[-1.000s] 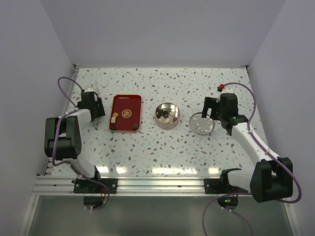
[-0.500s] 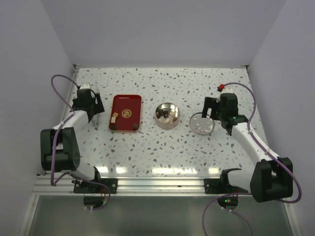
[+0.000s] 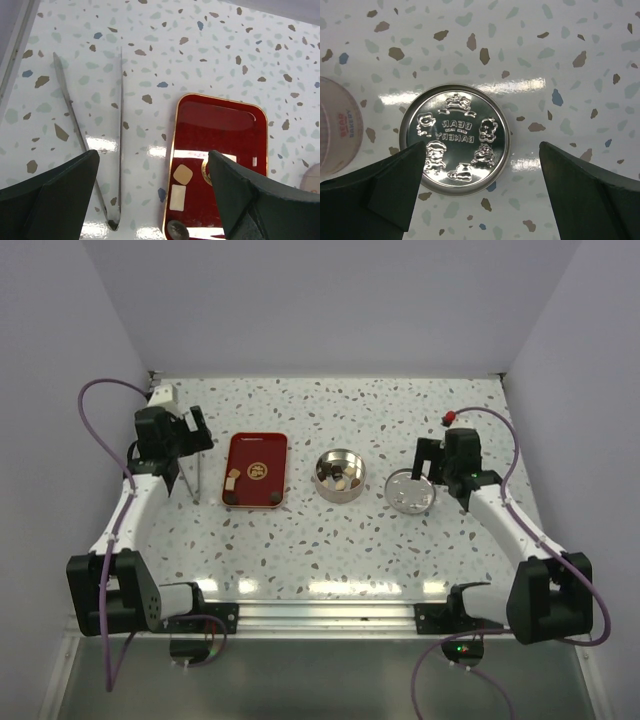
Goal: Pack the chocolate
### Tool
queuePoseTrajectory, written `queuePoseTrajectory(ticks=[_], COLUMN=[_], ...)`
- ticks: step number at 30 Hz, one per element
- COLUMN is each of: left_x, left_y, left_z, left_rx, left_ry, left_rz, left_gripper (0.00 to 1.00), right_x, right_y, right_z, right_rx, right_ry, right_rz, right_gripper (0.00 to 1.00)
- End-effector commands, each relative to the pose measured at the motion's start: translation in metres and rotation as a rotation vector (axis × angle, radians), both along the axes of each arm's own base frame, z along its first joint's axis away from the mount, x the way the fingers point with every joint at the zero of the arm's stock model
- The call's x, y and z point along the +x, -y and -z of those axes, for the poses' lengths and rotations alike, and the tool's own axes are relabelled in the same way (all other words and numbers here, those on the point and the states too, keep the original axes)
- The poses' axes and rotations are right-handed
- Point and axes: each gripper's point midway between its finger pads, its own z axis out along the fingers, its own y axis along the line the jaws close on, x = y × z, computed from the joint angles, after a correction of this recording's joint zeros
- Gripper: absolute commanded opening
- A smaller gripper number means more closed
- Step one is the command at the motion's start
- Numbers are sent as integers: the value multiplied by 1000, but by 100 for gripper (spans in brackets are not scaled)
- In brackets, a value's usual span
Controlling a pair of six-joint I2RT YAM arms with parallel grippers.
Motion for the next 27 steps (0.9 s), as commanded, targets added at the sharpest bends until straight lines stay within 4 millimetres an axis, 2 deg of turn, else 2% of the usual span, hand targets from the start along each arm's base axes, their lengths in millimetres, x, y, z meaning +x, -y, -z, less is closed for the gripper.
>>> queuePoseTrajectory(ticks=[1,5,8,18,27], left_x=[4,3,4,0,0], left_y=[19,31,41,52,59], left_z=[-22,-25,-30,-29,-24], left_rx=[-43,-74,-105,-139,-170], left_ry=[49,88,98,108,97], left_rz=[112,167,216,266,295], left_gripper=[96,96,96,97,97], right_x=[3,3,4,-4,2], right_y=[16,23,25,27,30], right_z=[4,22,31,66,81], right_rx=[-66,-99,-113,-119,-127], right_ry=[-61,-135,-165,-270,-294], right_rz=[88,128,142,163,189], right_gripper=[99,97,91,51,35])
